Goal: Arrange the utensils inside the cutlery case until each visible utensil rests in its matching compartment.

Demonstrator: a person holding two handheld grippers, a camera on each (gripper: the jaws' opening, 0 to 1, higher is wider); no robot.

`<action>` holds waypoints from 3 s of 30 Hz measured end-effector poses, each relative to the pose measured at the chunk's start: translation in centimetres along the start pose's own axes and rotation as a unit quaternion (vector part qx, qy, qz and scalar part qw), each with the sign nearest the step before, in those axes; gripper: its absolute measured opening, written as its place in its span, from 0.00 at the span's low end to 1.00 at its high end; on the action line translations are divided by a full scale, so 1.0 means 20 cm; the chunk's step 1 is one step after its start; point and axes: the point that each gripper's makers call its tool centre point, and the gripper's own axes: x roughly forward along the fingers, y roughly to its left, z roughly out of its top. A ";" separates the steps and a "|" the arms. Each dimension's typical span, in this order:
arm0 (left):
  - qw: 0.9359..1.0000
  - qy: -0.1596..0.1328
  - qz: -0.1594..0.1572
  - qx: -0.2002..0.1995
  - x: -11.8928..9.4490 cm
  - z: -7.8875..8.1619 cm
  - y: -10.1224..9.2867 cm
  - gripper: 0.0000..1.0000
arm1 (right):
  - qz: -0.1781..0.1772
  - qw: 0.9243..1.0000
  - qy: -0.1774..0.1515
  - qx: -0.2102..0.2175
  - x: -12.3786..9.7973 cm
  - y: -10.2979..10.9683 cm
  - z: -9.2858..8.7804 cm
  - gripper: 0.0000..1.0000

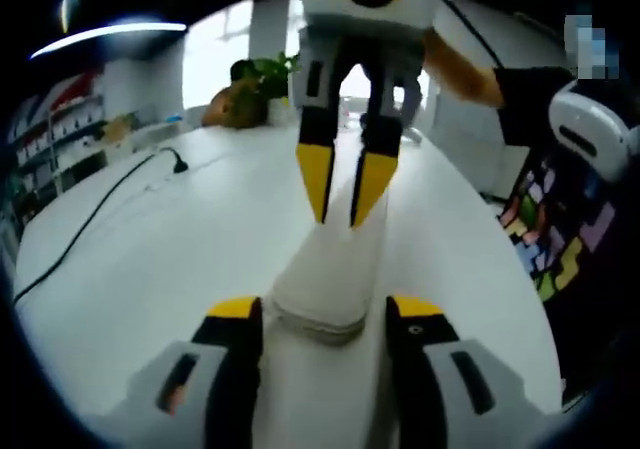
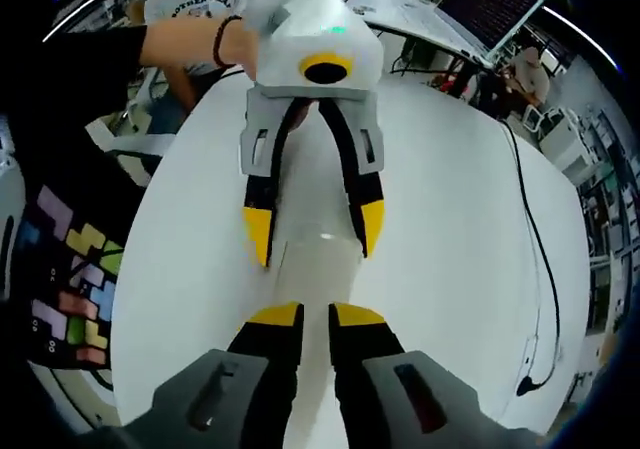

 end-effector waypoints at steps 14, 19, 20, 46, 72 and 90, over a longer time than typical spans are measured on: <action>1.000 0.007 0.021 0.000 0.02 -0.05 0.02 0.47 | 0.015 0.998 0.038 -0.047 0.11 -0.05 0.09 0.04; 1.000 0.002 0.024 -0.007 0.03 -0.05 -0.01 0.40 | 0.025 0.997 0.051 -0.053 0.13 -0.04 0.07 0.04; 1.000 0.002 0.026 -0.010 0.03 -0.05 -0.01 0.40 | 0.024 0.997 0.054 -0.053 0.13 -0.04 0.07 0.04; 0.999 -0.025 0.028 -0.024 0.02 -0.05 0.03 0.42 | 0.015 0.991 0.109 -0.072 0.13 -0.07 0.09 0.00; 0.999 -0.029 0.038 -0.018 0.03 -0.06 0.04 0.41 | 0.017 0.989 0.133 -0.061 0.14 -0.06 0.08 0.00; 0.998 -0.034 0.044 -0.006 0.05 -0.05 0.05 0.44 | 0.030 0.992 0.119 -0.036 0.14 -0.07 0.08 0.00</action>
